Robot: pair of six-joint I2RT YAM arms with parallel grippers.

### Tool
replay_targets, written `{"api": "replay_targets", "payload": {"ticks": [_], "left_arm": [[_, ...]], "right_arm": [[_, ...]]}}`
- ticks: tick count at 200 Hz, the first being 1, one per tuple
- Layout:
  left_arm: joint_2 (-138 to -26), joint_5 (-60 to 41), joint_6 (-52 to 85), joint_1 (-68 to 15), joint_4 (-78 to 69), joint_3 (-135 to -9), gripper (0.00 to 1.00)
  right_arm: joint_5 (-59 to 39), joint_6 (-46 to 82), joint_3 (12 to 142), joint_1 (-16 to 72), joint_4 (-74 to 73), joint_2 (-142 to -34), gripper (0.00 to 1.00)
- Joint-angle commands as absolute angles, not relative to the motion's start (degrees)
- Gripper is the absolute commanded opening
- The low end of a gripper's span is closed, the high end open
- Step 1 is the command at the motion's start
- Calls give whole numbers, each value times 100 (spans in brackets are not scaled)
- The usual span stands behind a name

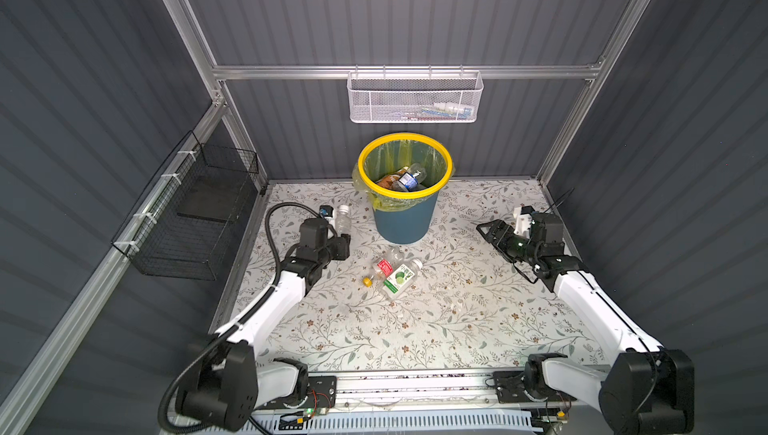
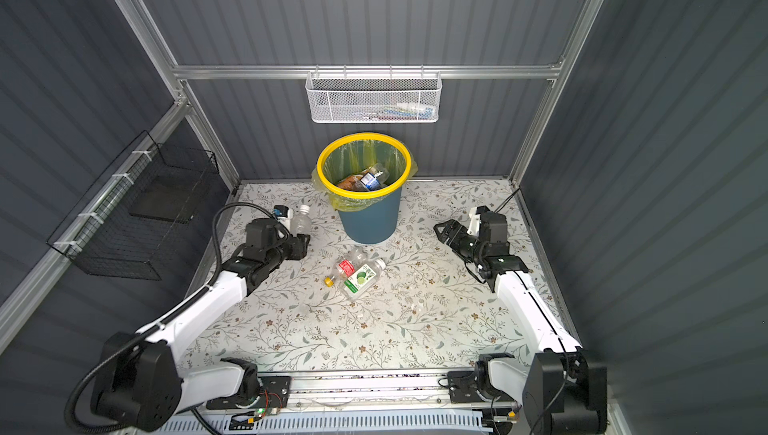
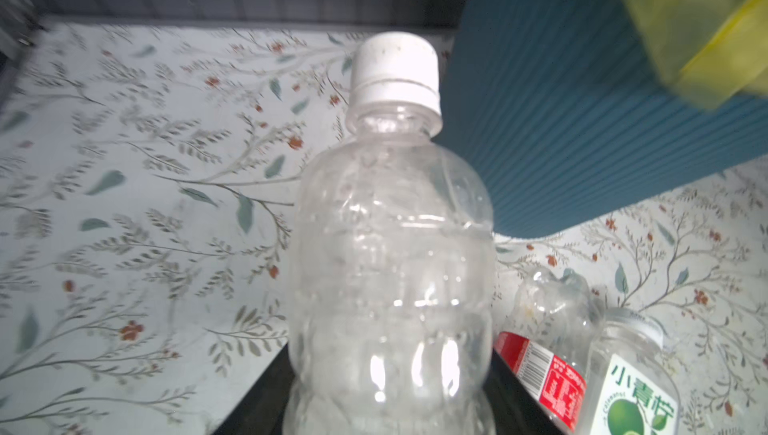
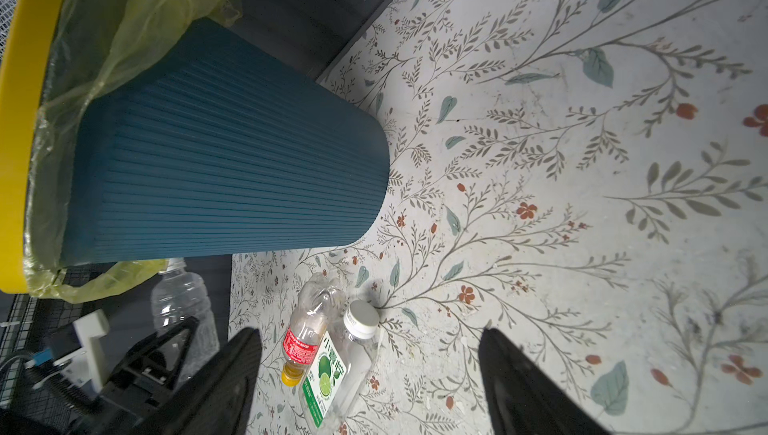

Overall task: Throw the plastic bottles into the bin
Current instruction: 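Lift the white-cap bottle with the left gripper up over the bin, then open the left gripper to drop the white-cap bottle into the bin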

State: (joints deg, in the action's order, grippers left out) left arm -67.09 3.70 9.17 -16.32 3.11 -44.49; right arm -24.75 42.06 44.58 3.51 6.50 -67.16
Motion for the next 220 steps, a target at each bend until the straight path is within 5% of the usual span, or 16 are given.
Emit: {"api": "replay_targets", "payload": {"ticks": [1,63,99,129,163,174,183,220], "left_arm": [[-5887,667,850,-1617,53,-4323,61],[-3775,1162,-34,-1608,-695,-4314,60],[-3739,775,-391,-1608,-1088,-4954,61],[-4786,-62,-106,-1608,-1201,-6047,62],[-7710,-1424,936,-1901,70,-8825,60],[-8614,-1536,785,-2129,943,-9842,69],[-9135,-1679,750,-2187,1333,-10408,98],[-8920,-902,972,-2175,658,-10030,100]], "right_arm": [[-2492,4250,4491,468,528,-6795,83],[-2314,4223,4597,659,554,-6860,83],[-2132,4225,4597,814,426,-6692,83],[-1989,4209,4575,901,417,-6576,82],[-1987,4348,4518,1081,199,-6664,82],[-1991,4355,4534,1166,178,-6688,82],[-1987,4342,4535,1248,200,-6684,82],[-1619,4267,4387,1334,325,-6508,83]]}}
